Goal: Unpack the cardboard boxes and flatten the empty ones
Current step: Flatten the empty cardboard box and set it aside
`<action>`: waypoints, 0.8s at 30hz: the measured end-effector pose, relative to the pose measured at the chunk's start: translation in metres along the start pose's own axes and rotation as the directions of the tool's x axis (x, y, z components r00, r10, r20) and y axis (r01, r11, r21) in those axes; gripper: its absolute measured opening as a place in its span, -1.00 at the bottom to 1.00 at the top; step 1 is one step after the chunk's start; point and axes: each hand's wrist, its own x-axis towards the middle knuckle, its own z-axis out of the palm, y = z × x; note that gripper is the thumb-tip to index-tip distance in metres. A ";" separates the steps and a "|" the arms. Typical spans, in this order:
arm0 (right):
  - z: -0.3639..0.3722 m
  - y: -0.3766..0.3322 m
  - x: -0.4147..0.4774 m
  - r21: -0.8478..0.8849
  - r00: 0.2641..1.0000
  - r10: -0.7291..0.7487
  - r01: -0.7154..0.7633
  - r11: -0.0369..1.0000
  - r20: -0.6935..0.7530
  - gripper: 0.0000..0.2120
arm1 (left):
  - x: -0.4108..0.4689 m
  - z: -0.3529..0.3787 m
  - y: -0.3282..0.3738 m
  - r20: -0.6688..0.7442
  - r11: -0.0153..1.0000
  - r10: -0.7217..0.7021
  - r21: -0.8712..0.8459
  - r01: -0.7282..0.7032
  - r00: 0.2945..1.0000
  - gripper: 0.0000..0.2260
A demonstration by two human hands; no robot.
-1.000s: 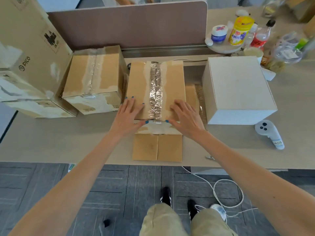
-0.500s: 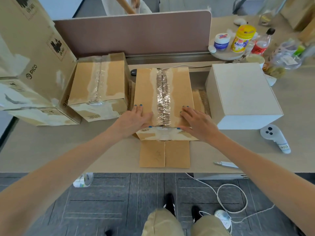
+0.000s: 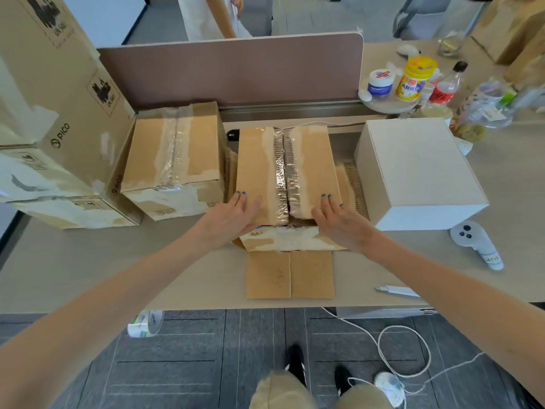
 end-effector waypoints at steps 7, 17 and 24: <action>-0.017 -0.004 -0.002 0.231 0.941 0.246 -0.192 0.954 -0.232 -0.77 | 0.004 0.011 0.011 0.072 0.977 0.057 0.203 -0.070 0.996 -0.43; -0.019 -0.016 -0.017 0.458 0.927 0.329 -0.217 0.862 -0.180 -0.92 | 0.002 -0.003 0.016 -0.009 0.995 -0.097 -0.018 0.097 0.995 -0.53; -0.018 -0.001 0.008 0.582 0.920 0.391 -0.331 0.743 0.024 -0.85 | 0.009 -0.009 0.023 0.047 0.876 -0.337 -0.351 0.331 0.940 -0.54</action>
